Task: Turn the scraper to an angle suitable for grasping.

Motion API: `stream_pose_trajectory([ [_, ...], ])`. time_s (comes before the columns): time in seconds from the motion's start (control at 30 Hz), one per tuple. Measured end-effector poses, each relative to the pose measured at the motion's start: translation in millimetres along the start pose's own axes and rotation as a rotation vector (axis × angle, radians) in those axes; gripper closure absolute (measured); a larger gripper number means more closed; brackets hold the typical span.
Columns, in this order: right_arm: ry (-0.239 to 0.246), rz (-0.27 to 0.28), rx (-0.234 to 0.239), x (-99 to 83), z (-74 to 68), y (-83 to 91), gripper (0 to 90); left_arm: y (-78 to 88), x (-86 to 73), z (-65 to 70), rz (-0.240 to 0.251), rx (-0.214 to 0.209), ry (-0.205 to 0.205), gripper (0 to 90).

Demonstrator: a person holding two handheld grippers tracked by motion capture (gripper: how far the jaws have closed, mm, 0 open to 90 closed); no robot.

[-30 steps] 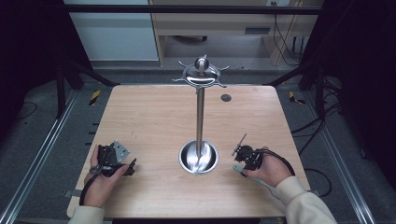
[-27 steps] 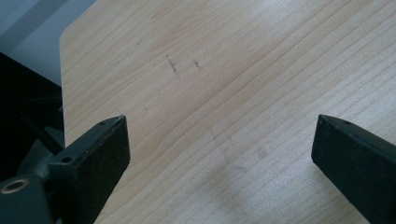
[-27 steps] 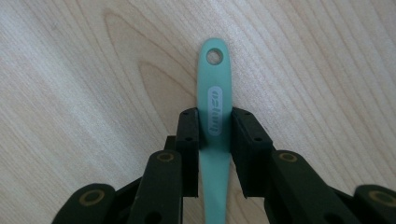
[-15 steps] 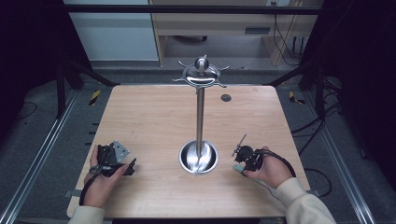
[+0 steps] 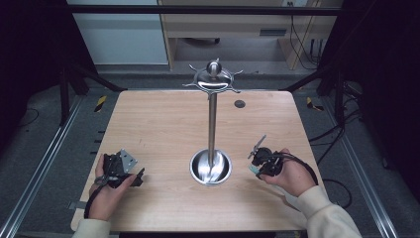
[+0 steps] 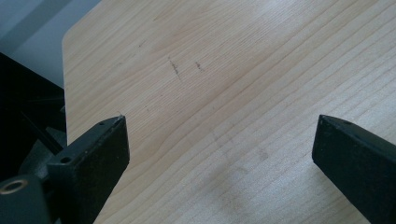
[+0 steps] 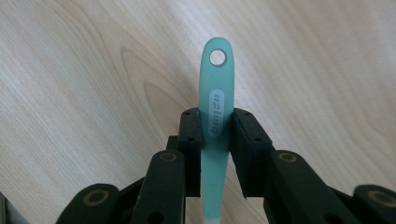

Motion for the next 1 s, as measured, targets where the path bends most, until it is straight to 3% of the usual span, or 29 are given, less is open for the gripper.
stream_pose_trajectory([
  [0.2, -0.029, 0.076, -0.050, 3.9, 14.0, 23.8, 74.6, 0.3, 0.1, -0.3, 0.003, 0.001, 0.003, 3.7],
  [0.4, -0.051, 0.112, -0.069, 5.4, 20.2, 33.7, 74.6, 1.5, 0.2, -1.1, 0.004, 0.005, 0.003, 3.7],
  [0.6, -0.075, 0.184, -0.091, 7.8, 32.8, 57.4, 74.5, 1.0, 0.2, -1.4, 0.001, 0.003, 0.003, 3.8],
  [0.7, -0.085, 0.211, -0.087, 8.7, 36.4, 66.0, 74.5, 1.3, 0.2, -1.3, 0.003, 0.003, 0.003, 3.8],
  [0.73, -0.110, 0.250, -0.070, 10.5, 39.7, 74.0, 74.5, 1.2, 0.2, -1.4, 0.002, 0.003, 0.003, 3.8],
  [0.77, -0.110, 0.250, -0.070, 10.5, 39.7, 74.0, 74.5, 1.2, 0.2, -1.6, 0.001, 0.004, 0.003, 3.8],
  [0.8, -0.135, 0.304, -0.050, 13.2, 42.9, 80.6, 74.5, 1.2, 0.1, -1.5, 0.001, 0.004, 0.004, 3.8],
  [0.93, -0.154, 0.345, -0.051, 18.2, 45.8, 87.9, 74.5, 1.8, 0.1, -1.7, 0.002, 0.004, 0.003, 3.7],
  [1.0, -0.183, 0.396, -0.049, 23.8, 49.4, 96.2, 74.5, 1.7, -0.2, -1.9, 0.005, 0.000, 0.009, 3.7],
])
Point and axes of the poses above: each handheld gripper's, and its own axes: y roughly backward along the jaws, x roughly out of its top, z roughly to its right, the point moved 1 cm from there along -y, roughly forward along the jaws, and after that the axes turned 13 degrees about -x, right-handed, at the moved point
